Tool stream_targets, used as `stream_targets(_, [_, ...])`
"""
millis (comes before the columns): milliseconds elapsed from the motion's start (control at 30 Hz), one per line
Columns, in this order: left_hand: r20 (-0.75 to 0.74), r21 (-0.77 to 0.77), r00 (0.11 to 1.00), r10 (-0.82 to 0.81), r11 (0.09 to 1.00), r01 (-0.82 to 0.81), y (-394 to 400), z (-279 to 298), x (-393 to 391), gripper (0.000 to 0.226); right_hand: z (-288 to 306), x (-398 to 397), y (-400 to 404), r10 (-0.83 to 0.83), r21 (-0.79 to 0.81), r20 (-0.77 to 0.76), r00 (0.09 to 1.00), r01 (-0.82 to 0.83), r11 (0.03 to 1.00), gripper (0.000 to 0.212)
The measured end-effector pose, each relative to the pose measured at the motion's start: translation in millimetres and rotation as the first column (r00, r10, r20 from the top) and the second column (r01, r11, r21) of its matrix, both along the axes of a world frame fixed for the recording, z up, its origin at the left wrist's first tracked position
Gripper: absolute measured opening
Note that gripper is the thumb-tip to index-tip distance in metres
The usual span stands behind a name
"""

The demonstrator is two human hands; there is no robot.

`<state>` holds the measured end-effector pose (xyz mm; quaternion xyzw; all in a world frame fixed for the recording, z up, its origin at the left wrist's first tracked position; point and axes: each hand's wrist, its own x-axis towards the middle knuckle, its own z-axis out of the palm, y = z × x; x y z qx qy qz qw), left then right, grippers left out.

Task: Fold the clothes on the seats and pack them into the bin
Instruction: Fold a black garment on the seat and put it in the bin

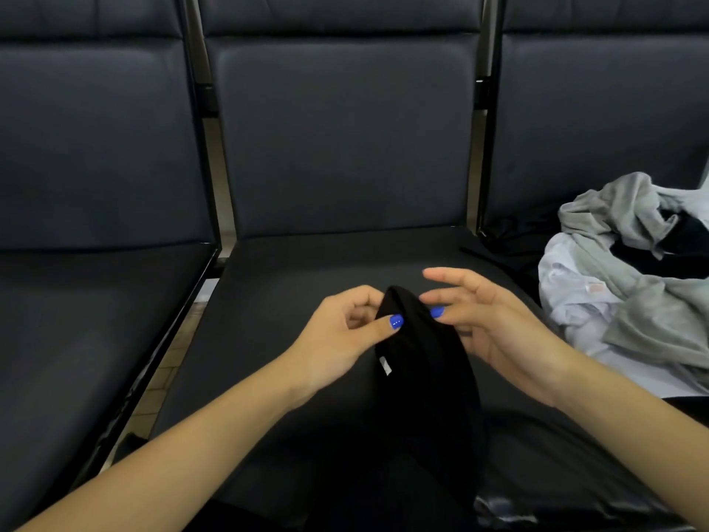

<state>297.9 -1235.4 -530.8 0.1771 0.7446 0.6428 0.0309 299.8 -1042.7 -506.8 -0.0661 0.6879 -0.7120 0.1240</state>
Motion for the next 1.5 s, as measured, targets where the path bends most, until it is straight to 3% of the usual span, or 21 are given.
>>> stream_targets(200, [-0.064, -0.043, 0.998, -0.012, 0.999, 0.009, 1.3, -0.9, 1.9, 0.015, -0.3, 1.4, -3.7, 0.052, -0.009, 0.008, 0.999, -0.052, 0.999, 0.038])
stream_targets(367, [-0.056, -0.06, 0.998, -0.026, 0.998, 0.023, 3.2, 0.2, 4.6, 0.018, -1.1, 4.3, -8.4, 0.05, 0.119, -0.083, 0.995, -0.04, 0.992, 0.01])
stream_targets(567, [-0.015, -0.131, 1.0, -0.01, 0.991, 0.008, 0.7, -0.4, 4.0, 0.01, 2.7, 2.2, -0.8, 0.022, 0.063, -0.227, 0.974, -0.008, 0.998, 0.01])
stream_targets(833, [0.054, -0.225, 0.999, -0.01, 0.974, 0.022, -10.0, -8.0, -0.7, 0.006, 11.7, -9.1, 24.7, -0.308, -0.089, -0.337, 0.89, 0.295, 0.951, 0.003])
stream_targets(867, [0.069, -0.22, 0.998, -0.013, 0.975, 0.028, -11.4, -9.0, -1.6, 0.009, 12.1, -10.0, 28.8, -0.337, -0.095, -0.348, 0.875, 0.325, 0.941, 0.01])
stream_targets(967, [0.108, -0.236, 0.994, -0.021, 0.971, 0.046, -15.7, -11.9, -3.5, 0.02, 9.2, -13.3, 40.6, -0.381, -0.013, -0.409, 0.829, 0.412, 0.911, 0.01])
stream_targets(1100, [0.161, -0.332, 0.987, 0.024, 0.943, 0.032, -21.4, -15.8, -6.1, 0.009, 7.7, -11.8, 44.6, -0.357, 0.11, -0.539, 0.763, 0.485, 0.868, 0.019])
stream_targets(1200, [0.212, -0.402, 0.97, 0.115, 0.915, -0.021, -23.5, -18.3, -8.9, 0.011, 8.0, -11.7, 44.1, -0.378, 0.099, -0.603, 0.702, 0.537, 0.838, 0.024])
stream_targets(1367, [0.481, -0.167, 0.855, 0.194, 0.978, -0.128, -23.2, -15.3, -8.9, 0.018, 7.6, -11.5, 43.3, -0.379, 0.094, -0.605, 0.7, 0.536, 0.839, 0.027])
stream_targets(1500, [0.602, -0.078, 0.78, 0.168, 0.985, -0.153, -24.0, -11.8, -7.8, 0.032, 7.7, -8.5, 42.7, -0.392, 0.088, -0.551, 0.737, 0.518, 0.851, 0.029])
